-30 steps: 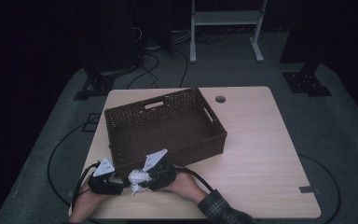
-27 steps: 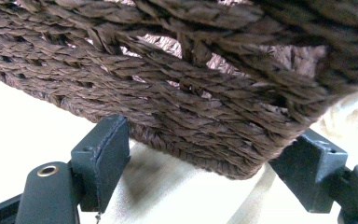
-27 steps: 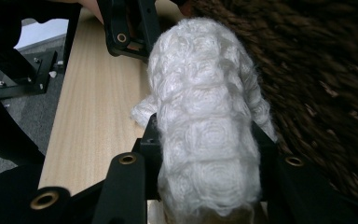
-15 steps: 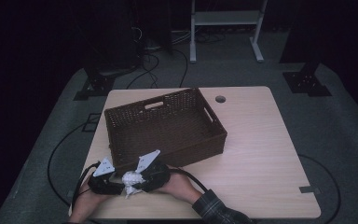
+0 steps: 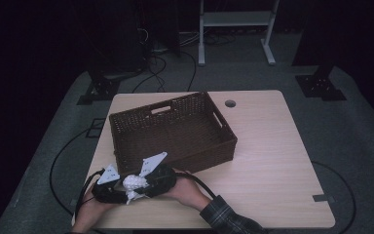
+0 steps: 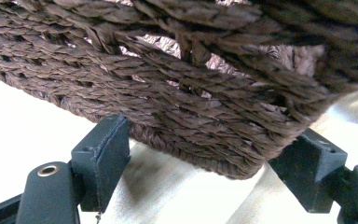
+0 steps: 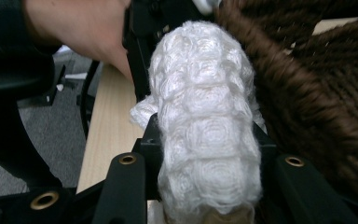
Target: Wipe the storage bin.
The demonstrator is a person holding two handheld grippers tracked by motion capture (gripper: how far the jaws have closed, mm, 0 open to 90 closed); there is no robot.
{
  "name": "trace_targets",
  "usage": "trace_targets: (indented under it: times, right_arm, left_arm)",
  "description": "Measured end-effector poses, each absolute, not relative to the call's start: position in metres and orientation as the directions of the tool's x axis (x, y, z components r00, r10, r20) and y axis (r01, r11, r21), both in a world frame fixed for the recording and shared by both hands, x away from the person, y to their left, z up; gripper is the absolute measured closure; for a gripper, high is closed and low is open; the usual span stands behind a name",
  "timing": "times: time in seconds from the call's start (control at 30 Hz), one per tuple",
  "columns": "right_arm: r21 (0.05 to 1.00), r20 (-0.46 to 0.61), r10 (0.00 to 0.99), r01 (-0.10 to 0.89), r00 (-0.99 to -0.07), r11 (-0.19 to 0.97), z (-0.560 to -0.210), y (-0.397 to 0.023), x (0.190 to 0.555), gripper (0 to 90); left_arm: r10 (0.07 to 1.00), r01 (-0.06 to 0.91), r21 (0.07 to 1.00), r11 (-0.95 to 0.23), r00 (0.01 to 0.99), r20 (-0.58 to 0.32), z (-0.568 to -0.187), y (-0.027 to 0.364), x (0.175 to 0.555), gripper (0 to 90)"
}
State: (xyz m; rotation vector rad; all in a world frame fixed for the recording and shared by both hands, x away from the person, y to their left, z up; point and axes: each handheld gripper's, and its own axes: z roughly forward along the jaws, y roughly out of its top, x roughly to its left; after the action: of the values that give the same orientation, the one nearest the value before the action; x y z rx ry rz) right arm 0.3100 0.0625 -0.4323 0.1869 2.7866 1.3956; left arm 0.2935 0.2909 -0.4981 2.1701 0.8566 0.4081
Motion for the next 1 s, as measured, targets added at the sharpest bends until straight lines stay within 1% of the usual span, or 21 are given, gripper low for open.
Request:
trace_targets:
  times: [0.3, 0.57, 0.83, 1.0]
  right_arm:
    - [0.819, 0.034, 0.111, 0.092, -0.993, 0.567, -0.422, 0.052, 0.305, 60.4]
    - [0.822, 0.040, 0.140, 0.112, -0.989, 0.558, -0.420, 0.022, 0.303, 60.2]
    - [0.818, 0.040, 0.220, 0.158, -0.975, 0.552, -0.422, -0.021, 0.309, 60.1]
    - [0.819, 0.059, 0.290, 0.212, -0.955, 0.533, -0.424, -0.055, 0.312, 60.1]
  left_arm:
    - [0.689, 0.448, 0.747, -0.492, 0.725, 0.019, -0.498, 0.291, 0.293, 22.3]
    - [0.689, 0.448, 0.747, -0.491, 0.724, 0.018, -0.498, 0.291, 0.293, 22.3]
    - [0.690, 0.449, 0.748, -0.489, 0.723, 0.018, -0.498, 0.291, 0.293, 22.4]
    - [0.692, 0.449, 0.750, -0.486, 0.722, 0.016, -0.498, 0.291, 0.293, 22.3]
